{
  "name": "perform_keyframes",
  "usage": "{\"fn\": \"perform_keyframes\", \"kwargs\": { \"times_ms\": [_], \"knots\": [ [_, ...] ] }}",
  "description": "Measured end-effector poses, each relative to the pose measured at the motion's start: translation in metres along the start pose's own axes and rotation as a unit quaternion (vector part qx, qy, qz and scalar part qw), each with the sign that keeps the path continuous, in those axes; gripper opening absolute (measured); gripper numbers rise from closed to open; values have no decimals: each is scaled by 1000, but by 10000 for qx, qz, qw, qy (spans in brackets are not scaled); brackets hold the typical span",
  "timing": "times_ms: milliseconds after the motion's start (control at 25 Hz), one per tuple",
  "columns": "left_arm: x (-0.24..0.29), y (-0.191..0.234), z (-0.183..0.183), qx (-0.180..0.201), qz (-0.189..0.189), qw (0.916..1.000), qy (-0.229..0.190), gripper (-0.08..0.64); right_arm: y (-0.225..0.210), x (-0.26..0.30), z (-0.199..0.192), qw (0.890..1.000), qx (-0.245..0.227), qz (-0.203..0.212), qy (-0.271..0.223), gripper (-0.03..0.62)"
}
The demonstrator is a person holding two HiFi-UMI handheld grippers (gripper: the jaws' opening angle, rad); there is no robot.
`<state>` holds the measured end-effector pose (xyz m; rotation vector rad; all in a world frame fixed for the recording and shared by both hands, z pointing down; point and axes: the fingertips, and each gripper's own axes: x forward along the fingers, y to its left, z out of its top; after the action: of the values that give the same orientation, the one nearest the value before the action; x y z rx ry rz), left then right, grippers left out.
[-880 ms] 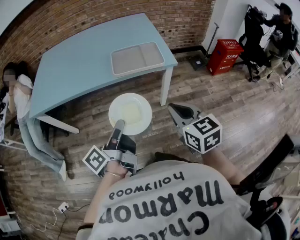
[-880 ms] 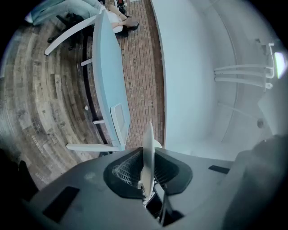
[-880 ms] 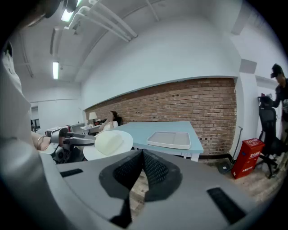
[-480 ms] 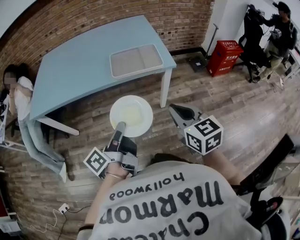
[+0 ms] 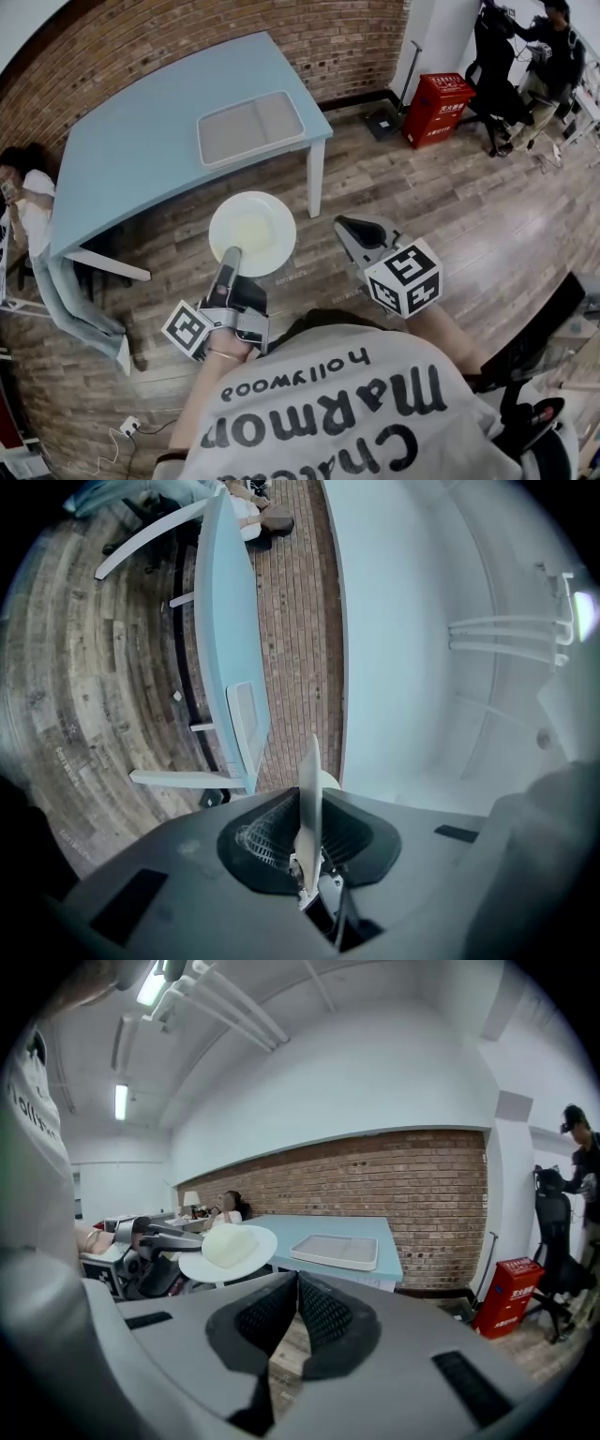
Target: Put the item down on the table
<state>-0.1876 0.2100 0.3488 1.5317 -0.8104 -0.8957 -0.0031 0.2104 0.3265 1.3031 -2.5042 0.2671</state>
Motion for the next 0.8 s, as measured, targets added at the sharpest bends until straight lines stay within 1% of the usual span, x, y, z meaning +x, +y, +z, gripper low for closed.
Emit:
{"fn": "perform_keyframes", "kwargs": {
  "times_ms": [80, 200, 400, 480, 640, 720, 800],
  "knots": [
    [8, 1, -2, -13, -5, 10000, -8, 32, -11, -3, -6, 9999, -7, -110, 69, 11],
    [18, 2, -3, -16, 42, 10000, 0, 32, -28, -6, -11, 9996, 159, -239, 70, 11],
    [28, 7, -5, -37, 60, 9999, 119, 32, -43, -13, -13, 9987, 239, -454, 49, 11],
    [37, 12, -6, -58, 82, 9998, 179, 32, -51, -12, -19, 9980, 344, -515, 80, 11],
    [65, 27, -6, -160, 175, 9992, 317, 32, -76, 6, -31, 9954, 798, -497, 186, 11],
    [90, 42, 0, -235, 307, 9987, 345, 32, -94, 25, -30, 9948, 868, -439, 306, 11],
    [114, 57, 6, -303, 425, 9981, 339, 32, -113, 43, -28, 9947, 818, -455, 431, 11]
  ]
}}
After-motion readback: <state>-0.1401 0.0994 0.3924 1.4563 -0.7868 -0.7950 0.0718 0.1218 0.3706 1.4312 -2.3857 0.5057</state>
